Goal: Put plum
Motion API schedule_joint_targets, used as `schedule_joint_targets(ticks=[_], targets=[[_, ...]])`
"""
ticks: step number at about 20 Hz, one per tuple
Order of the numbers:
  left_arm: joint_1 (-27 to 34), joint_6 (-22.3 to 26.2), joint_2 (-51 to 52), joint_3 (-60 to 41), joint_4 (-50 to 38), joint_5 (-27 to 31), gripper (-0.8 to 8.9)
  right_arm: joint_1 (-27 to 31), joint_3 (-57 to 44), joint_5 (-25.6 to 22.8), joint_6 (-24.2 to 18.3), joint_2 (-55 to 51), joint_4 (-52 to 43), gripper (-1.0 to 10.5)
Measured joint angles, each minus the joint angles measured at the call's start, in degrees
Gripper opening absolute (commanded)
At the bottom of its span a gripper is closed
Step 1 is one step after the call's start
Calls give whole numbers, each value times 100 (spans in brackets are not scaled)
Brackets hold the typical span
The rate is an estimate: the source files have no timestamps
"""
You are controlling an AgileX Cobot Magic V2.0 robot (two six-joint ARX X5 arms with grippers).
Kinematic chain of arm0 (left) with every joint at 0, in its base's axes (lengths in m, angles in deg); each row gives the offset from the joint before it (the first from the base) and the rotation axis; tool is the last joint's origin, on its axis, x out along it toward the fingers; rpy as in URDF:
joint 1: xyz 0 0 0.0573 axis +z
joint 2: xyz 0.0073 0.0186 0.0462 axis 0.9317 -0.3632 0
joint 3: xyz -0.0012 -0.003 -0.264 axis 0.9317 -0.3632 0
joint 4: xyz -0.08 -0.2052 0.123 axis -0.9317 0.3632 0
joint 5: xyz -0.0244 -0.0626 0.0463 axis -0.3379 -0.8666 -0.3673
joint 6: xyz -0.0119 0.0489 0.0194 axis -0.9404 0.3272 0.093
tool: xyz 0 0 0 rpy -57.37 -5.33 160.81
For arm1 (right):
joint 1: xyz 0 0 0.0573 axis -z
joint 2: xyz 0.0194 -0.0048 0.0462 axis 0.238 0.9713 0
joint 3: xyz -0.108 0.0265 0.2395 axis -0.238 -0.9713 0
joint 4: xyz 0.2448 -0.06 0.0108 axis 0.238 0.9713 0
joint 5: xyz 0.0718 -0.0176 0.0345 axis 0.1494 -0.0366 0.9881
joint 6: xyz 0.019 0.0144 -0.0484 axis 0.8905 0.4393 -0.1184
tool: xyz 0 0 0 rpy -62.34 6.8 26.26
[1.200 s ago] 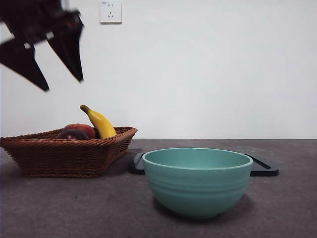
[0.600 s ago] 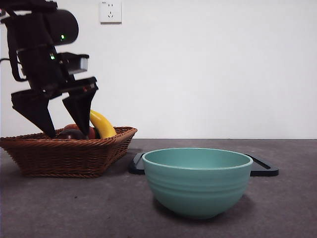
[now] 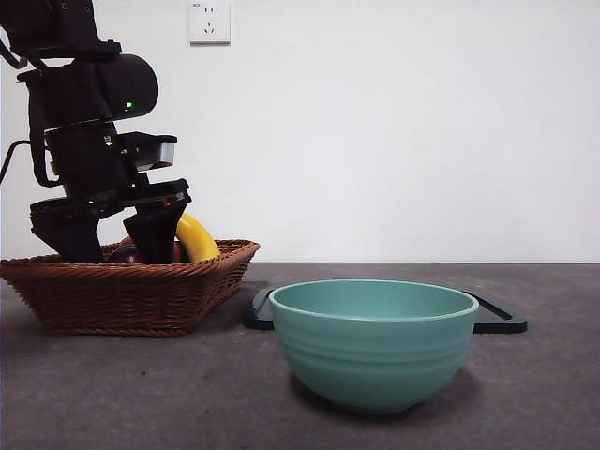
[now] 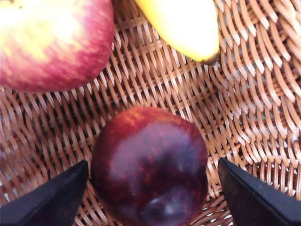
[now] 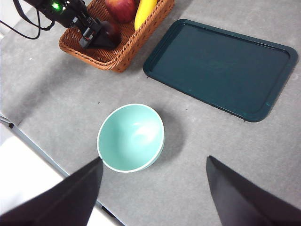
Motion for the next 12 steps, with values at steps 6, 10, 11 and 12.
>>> schedule_joint_targets(ticks=[6,10,11,12], targets=[[0,0,0,2,-20,17,209,0,0,0,0,0,0,350],[0,0,0,46,74,17,211,0,0,0,0,0,0,350],[0,0,2,61,133,17,212,0,0,0,0,0,0,350],[0,0,26,63,177,9,212,0,0,0,0,0,0,350]])
